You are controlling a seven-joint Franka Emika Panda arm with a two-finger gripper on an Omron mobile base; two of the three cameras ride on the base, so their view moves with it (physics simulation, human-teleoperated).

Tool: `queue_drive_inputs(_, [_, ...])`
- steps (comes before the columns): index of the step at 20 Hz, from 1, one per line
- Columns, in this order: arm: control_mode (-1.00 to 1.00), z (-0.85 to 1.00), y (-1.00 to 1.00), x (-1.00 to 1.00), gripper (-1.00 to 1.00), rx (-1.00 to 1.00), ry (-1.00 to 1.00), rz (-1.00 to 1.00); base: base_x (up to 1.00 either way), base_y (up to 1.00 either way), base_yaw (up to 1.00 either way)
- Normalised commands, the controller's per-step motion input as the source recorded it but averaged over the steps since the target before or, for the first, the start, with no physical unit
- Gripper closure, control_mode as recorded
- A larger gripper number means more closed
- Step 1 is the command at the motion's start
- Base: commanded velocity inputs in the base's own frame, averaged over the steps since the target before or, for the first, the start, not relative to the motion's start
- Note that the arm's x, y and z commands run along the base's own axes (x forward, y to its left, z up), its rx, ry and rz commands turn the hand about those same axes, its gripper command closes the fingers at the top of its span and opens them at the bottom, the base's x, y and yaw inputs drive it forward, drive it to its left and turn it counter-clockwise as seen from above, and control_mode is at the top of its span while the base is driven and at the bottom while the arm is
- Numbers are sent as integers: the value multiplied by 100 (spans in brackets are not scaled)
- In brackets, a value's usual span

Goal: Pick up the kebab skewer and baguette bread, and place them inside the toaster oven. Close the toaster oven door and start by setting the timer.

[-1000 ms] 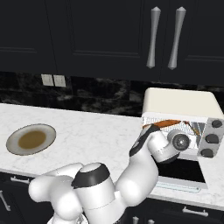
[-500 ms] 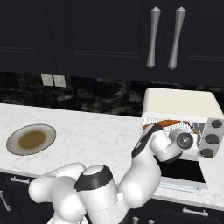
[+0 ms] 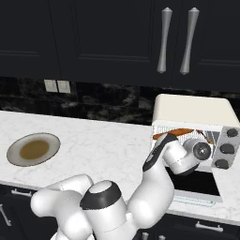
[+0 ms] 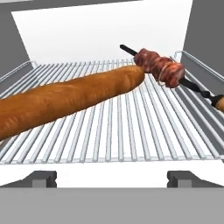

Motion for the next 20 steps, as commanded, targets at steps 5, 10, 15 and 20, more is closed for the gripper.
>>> queue_drive_inputs(5, [-100,-1,0,-54,-100,0,2,0,0,0,0])
queue_drive_inputs(10, [-100,0,0,-49,-100,0,0,0,0,0,0])
queue_drive_inputs(15, [-100,0,0,-33,-100,0,0,0,0,0,0])
queue_drive_inputs(20, [-100,0,0,-9,-100,0,2,0,0,0,0])
